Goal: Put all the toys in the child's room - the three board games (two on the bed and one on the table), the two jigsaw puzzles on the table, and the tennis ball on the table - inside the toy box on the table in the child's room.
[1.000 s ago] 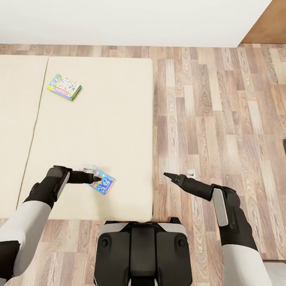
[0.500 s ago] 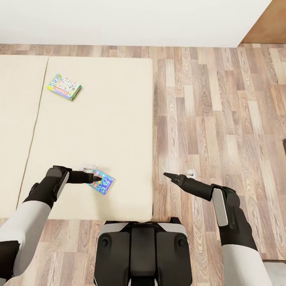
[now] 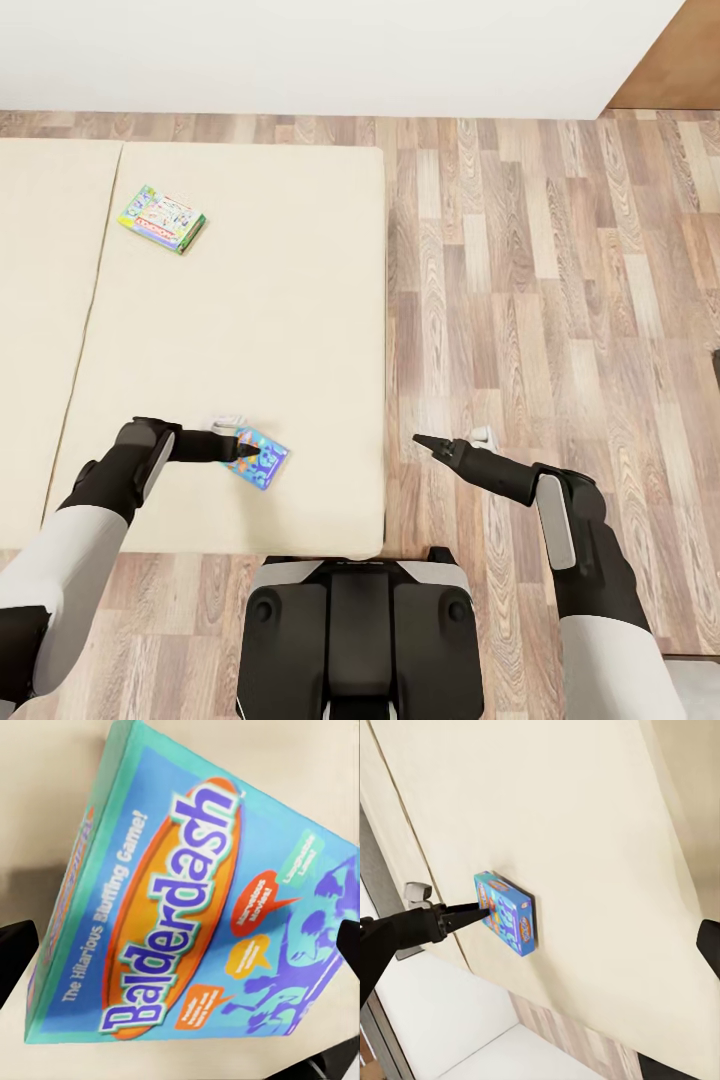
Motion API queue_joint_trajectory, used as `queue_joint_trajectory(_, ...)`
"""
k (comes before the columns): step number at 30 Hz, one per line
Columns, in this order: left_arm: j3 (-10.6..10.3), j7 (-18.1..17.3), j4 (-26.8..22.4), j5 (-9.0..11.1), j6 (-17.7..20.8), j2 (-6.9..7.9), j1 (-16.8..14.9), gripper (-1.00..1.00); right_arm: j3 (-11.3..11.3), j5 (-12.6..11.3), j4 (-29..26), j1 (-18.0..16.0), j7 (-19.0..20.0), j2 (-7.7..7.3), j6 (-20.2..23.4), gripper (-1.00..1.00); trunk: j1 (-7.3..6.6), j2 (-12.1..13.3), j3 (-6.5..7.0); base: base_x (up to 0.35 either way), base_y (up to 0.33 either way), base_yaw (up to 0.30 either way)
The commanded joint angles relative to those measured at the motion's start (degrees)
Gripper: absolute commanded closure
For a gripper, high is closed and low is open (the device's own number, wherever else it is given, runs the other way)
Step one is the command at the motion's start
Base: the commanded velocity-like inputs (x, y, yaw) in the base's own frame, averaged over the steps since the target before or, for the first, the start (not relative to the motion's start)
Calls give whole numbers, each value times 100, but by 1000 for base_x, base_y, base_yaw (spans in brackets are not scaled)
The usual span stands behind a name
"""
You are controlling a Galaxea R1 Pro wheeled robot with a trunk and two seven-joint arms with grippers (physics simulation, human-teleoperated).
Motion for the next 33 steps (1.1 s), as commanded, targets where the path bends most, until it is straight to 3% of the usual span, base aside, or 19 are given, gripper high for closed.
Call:
queue_joint_trajectory(1,4,-113,-6,-58,16,-2,-2,-100,-17,36,-2,-4,45,8,26,-100,3,-9,-6,0,0,0)
queue_joint_trajectory(7,-23,-426,-6,-67,25,-8,-2,-100,-17,35,-2,-4,45,15,25,-100,3,-9,-6,0,0,0)
queue_joint_trajectory(33,-39,-824,55,-71,60,-56,7,-100,-20,34,-11,-4,54,5,26,-100,3,-9,-6,0,0,0)
